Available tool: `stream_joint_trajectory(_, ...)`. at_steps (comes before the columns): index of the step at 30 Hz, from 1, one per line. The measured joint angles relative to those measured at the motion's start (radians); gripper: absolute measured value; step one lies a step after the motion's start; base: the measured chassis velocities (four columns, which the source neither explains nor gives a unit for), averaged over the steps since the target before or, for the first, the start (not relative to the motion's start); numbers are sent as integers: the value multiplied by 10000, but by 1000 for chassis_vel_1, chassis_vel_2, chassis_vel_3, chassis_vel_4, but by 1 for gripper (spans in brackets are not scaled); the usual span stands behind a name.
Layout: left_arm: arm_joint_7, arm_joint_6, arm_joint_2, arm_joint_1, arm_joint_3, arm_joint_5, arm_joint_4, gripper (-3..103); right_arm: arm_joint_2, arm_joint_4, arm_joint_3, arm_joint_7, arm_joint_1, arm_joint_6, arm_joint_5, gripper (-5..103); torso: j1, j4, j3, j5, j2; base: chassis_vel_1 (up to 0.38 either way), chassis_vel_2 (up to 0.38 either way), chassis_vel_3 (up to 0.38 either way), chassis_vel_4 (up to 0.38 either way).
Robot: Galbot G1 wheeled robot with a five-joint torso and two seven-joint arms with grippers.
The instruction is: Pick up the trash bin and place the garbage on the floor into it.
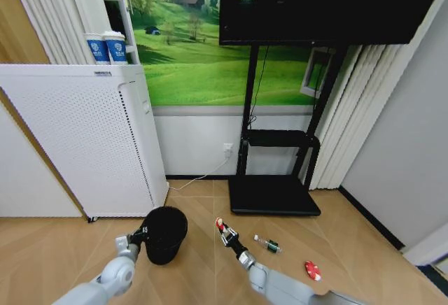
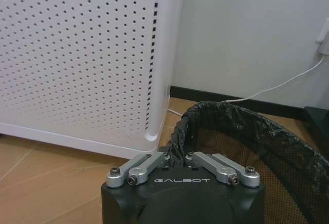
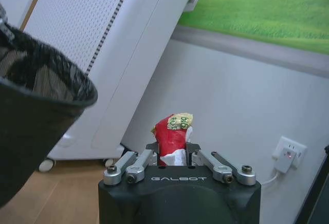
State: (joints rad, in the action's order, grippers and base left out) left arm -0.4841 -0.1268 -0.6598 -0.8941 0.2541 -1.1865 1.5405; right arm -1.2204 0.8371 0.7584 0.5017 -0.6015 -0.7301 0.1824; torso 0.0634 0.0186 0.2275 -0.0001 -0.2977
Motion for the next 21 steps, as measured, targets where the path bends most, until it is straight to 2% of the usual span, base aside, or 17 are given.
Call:
stream_joint_trajectory(7, -40, 68, -146, 1440, 1222, -384, -469, 7, 264, 899, -233, 100, 60, 82, 33, 25, 0, 4, 0, 3, 0, 0, 0, 0, 0)
stream_joint_trajectory(10, -45, 71, -426, 2199, 1867, -550, -774, 7, 648, 1735, -251, 109, 64, 130, 261, 25, 0, 5, 0, -1, 0, 0, 0, 0, 0)
stream_joint_trajectory(13, -130, 89, -658, 2643, 2238, -734, -840, 7, 728, 2245, -238, 164, 67, 176, 380, 25, -1, 6, -1, 2, 0, 0, 0, 0, 0)
stream_joint_trajectory(21, -196, 119, -1164, 3072, 2834, -882, -948, 7, 706, 2917, 43, 228, 88, 215, 525, 25, -1, 1, -1, 2, 0, 0, 0, 0, 0)
